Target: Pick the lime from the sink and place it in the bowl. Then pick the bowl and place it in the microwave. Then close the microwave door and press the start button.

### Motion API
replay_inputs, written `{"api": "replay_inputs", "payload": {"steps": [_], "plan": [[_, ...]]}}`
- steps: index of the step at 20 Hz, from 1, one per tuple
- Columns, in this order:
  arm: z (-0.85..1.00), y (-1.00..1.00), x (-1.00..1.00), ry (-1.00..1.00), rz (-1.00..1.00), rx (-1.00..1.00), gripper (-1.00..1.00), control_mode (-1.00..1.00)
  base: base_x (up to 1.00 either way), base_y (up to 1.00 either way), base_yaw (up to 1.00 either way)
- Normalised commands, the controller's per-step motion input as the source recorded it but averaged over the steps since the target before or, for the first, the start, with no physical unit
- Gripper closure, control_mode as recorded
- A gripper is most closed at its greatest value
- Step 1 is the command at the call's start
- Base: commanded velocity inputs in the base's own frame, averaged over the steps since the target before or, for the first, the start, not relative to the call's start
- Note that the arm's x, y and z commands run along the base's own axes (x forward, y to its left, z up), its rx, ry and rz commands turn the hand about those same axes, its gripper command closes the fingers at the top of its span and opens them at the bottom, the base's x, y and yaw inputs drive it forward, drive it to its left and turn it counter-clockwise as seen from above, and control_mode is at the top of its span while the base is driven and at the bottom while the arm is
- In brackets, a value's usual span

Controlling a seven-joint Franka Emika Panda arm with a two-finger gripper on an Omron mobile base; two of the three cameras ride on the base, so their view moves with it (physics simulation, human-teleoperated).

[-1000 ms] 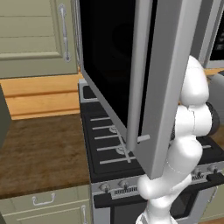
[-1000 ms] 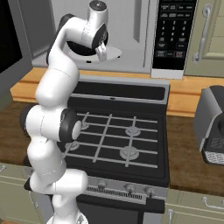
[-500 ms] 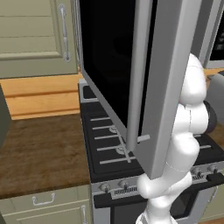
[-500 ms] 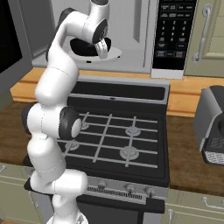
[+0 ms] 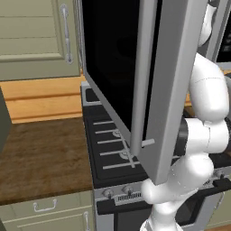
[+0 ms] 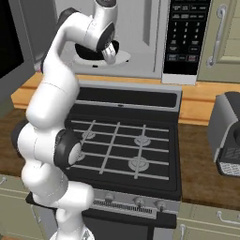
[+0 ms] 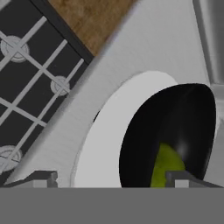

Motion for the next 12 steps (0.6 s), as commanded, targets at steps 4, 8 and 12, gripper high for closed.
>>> {"api": "replay_inputs", "payload": {"steps": [4, 8, 12], "plan": [[-0.31, 0.00, -0.84, -0.23, 0.00, 0.00, -1.00, -1.00, 0.00, 0.00, 0.00], [-0.41, 0.00, -0.81, -0.16, 0.00, 0.00, -1.00, -1.00, 0.00, 0.00, 0.00], [-0.49, 0.00, -0.65, -0.07, 0.00, -0.01, -1.00, -1.00, 0.00, 0.00, 0.00]]}}
